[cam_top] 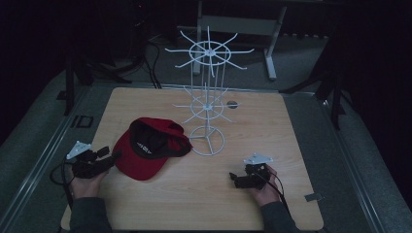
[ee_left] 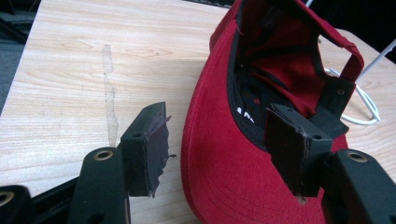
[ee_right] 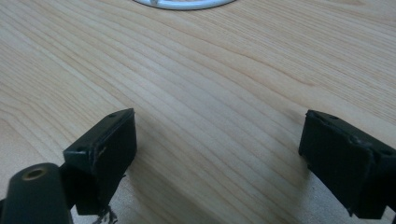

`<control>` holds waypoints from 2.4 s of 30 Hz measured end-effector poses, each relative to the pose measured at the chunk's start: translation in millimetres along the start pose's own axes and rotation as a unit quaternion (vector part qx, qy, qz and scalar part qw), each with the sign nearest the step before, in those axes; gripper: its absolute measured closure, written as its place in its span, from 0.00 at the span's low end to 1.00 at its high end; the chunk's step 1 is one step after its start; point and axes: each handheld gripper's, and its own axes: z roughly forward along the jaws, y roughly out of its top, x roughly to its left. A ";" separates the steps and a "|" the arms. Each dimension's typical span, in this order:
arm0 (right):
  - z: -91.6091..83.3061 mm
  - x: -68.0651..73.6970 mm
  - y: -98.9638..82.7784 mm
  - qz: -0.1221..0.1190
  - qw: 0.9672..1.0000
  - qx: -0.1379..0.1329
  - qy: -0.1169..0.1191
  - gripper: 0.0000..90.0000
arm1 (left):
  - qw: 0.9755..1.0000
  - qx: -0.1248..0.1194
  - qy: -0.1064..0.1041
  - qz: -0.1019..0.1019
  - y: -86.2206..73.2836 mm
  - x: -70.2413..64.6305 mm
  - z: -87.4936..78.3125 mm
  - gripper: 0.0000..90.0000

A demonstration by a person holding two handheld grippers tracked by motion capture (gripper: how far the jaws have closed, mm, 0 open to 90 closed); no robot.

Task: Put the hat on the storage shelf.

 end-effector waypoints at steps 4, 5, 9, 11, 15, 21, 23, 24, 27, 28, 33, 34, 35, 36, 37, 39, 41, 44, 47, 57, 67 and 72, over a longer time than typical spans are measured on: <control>-0.2 0.2 -0.1 0.000 1.000 0.000 0.000 0.12 | 1.000 0.001 0.002 0.004 1.7 -1.1 1.2 0.45; -0.2 0.2 -0.1 0.000 1.000 0.000 0.000 0.12 | 1.000 0.001 0.002 0.004 1.7 -1.1 1.2 0.45; -0.3 0.3 -0.2 0.000 1.000 0.000 0.000 0.12 | 1.000 0.010 0.006 0.012 3.2 -1.5 6.2 0.46; -0.2 0.2 -0.2 0.000 1.000 0.000 0.000 0.12 | 1.000 0.009 -0.001 0.010 5.0 -0.8 8.7 0.46; -0.2 0.2 -0.2 0.000 1.000 0.000 0.000 0.12 | 0.999 0.020 -0.003 0.028 17.3 -3.1 18.3 0.48; -0.2 0.2 -0.2 -0.001 1.000 0.000 0.000 0.12 | 0.998 0.046 0.011 0.035 26.5 -3.0 32.9 0.57; -0.2 0.2 -0.2 0.000 1.000 0.000 0.000 0.12 | 0.997 0.064 0.024 0.044 27.8 -3.6 38.5 0.61; -0.2 0.2 -0.2 -0.001 1.000 0.000 0.000 0.12 | 0.996 0.068 0.024 0.048 27.9 -3.4 39.7 0.65; -0.2 0.2 -0.2 0.000 1.000 0.000 0.000 0.12 | 0.996 0.072 0.031 0.052 27.4 -5.2 40.1 0.75; -0.2 0.2 -0.2 0.000 1.000 0.000 0.000 0.12 | 0.996 0.067 0.026 0.048 27.4 -5.3 38.6 0.78; -0.2 0.3 -0.2 0.000 1.000 0.000 0.000 0.12 | 0.997 0.037 0.063 0.026 25.2 -9.4 32.5 0.87; -0.2 0.2 -0.2 0.000 1.000 0.000 0.000 0.12 | 0.997 0.032 0.073 0.014 23.9 -9.6 32.3 0.88; -0.2 0.3 -0.2 0.000 1.000 0.000 0.000 0.12 | 0.996 0.030 0.079 0.003 22.5 -10.0 32.6 0.89; -0.2 0.3 -0.2 0.000 1.000 0.000 0.000 0.12 | 0.996 0.030 0.081 -0.005 21.3 -10.6 33.1 0.90; -0.2 0.2 -0.2 0.000 1.000 0.000 0.000 0.12 | 0.997 0.033 0.075 -0.007 20.5 -11.6 33.7 0.90; -0.2 0.2 -0.2 0.000 1.000 0.000 0.000 0.12 | 0.997 0.042 0.059 0.008 19.1 -16.1 34.3 0.89; -0.2 0.2 -0.2 0.000 1.000 0.000 0.000 0.12 | 0.997 0.056 0.043 0.025 18.1 -21.9 34.3 0.87; -0.2 0.2 -0.2 0.000 1.000 0.000 0.000 0.12 | 0.996 0.080 0.018 0.045 17.0 -29.0 35.2 0.84; -0.2 0.2 -0.2 0.000 1.000 0.000 0.000 0.12 | 0.994 0.099 -0.011 0.054 16.8 -32.1 39.3 0.77; -0.2 0.2 -0.2 0.000 1.000 0.000 0.000 0.12 | 0.986 0.152 -0.047 0.041 10.7 -36.3 67.7 0.63; -0.2 0.2 -0.2 0.000 1.000 0.000 0.000 0.12 | 0.980 0.182 -0.064 0.039 6.9 -39.5 80.6 0.64; -0.2 0.2 -0.2 0.000 1.000 0.000 0.000 0.12 | 0.978 0.193 -0.071 0.034 6.9 -38.8 80.1 0.65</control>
